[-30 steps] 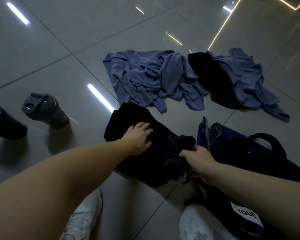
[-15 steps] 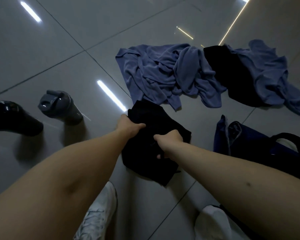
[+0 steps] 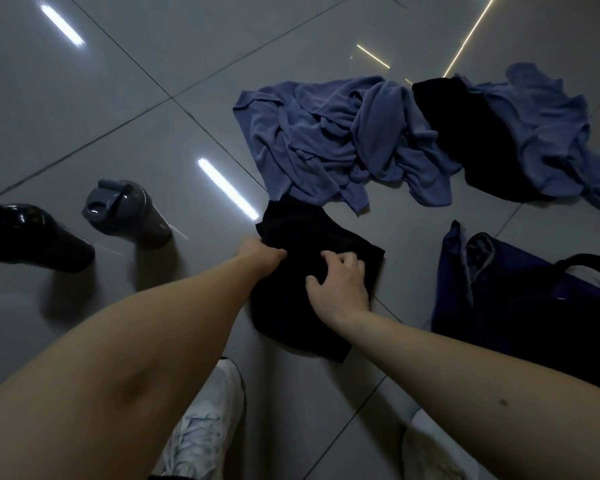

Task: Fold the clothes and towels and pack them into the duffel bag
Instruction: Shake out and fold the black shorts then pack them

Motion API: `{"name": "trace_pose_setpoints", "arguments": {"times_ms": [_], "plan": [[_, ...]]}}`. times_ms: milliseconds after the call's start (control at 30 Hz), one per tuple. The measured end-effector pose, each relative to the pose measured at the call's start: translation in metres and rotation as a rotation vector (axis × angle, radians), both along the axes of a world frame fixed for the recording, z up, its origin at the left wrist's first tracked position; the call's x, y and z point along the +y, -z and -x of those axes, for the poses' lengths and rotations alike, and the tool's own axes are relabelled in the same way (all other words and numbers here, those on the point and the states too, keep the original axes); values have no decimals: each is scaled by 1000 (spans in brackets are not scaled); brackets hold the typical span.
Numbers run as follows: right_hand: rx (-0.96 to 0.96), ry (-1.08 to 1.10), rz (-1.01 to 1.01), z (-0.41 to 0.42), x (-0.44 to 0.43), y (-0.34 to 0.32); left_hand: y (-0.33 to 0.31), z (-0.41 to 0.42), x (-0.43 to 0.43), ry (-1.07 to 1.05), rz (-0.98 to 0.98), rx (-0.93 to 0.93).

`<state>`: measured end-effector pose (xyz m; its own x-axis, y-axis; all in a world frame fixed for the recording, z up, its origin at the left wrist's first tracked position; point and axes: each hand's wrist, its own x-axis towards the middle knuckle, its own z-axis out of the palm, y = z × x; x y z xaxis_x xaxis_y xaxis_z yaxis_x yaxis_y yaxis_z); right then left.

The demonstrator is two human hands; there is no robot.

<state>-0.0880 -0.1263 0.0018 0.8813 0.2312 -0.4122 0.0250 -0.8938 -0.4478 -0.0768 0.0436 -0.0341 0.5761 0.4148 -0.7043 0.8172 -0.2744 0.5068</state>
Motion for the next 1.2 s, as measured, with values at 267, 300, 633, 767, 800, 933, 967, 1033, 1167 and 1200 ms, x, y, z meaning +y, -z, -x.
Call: {"name": "trace_pose_setpoints", "arguments": {"times_ms": [267, 300, 633, 767, 800, 933, 967, 1033, 1167, 1200], "plan": [[104, -404, 115, 11, 4, 16, -7, 26, -7, -54, -50, -59], [148, -411, 113, 9, 6, 16, -7, 29, -8, -96, -25, -89], [151, -93, -287, -10, -20, 5, -10, 35, -16, -364, 272, -14], [-21, 288, -103, -15, -44, 15, -8, 34, -22, -374, 304, 25], [103, 389, -74, -17, -47, 19, -6, 34, -22, -384, 311, 28], [372, 602, -203, -17, -51, 22, -7, 33, -26, -392, 259, -21], [375, 617, -228, -17, -51, 23, -7, 33, -27, -372, 212, -35], [408, 669, -287, -17, -49, 26, -5, 34, -30, -362, 125, -33], [436, 668, -369, -19, -43, 28, -4, 35, -30, -397, 111, 11], [417, 637, -371, -19, -42, 27, -5, 35, -30, -368, 80, 15]]}}
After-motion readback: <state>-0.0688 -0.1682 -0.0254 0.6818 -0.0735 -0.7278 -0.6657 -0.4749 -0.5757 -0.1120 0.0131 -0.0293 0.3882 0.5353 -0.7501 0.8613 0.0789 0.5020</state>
